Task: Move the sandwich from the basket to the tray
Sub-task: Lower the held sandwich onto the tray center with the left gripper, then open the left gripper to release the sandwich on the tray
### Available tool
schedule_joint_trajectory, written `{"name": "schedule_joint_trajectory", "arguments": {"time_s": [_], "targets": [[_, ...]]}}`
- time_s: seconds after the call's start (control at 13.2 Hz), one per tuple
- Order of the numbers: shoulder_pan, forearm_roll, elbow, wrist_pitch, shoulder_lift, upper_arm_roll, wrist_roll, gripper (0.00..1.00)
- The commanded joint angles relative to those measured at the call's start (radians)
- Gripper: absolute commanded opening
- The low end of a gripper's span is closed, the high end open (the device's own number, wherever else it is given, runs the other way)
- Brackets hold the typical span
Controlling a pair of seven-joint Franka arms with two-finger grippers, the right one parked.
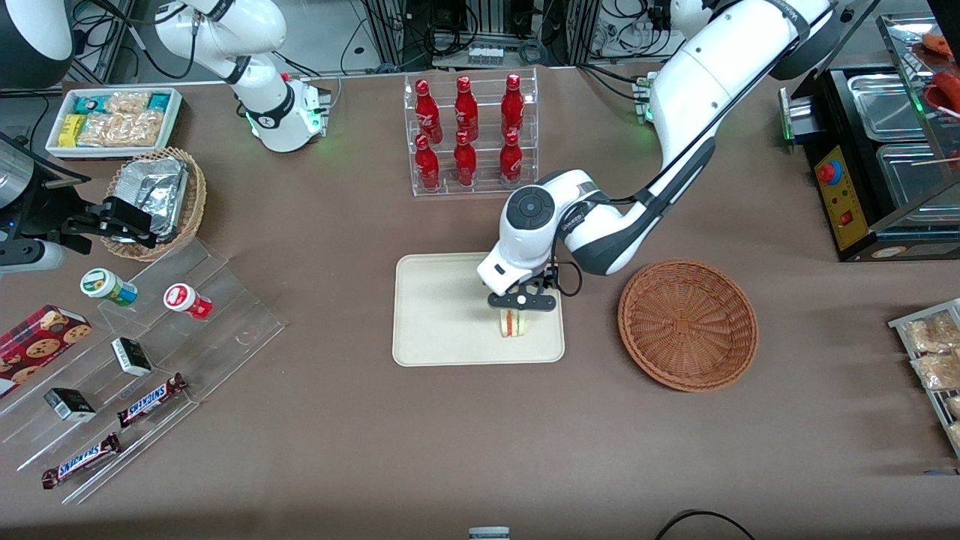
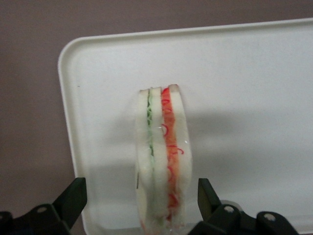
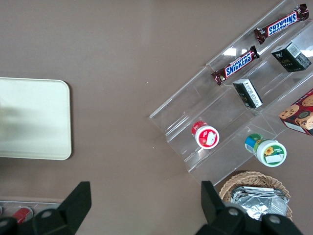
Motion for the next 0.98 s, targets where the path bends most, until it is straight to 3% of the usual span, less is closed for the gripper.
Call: {"name": "schedule_joint_trajectory", "arguments": {"time_s": [0.0, 0.15, 0.68, 0.91], "targets": [[-0.002, 0.001, 0.114, -0.181, -0.013, -0.009, -0.011, 1.00], [0.000, -0.080, 0.189, -0.200, -0.024, -0.006, -0.011, 1.00], [0.029, -0.091, 0.365, -0.436, -0.128, -0.006, -0.001, 1.00], [0.094, -0.190, 0.398, -0.538, -0.199, -0.007, 0.033, 1.00]]}}
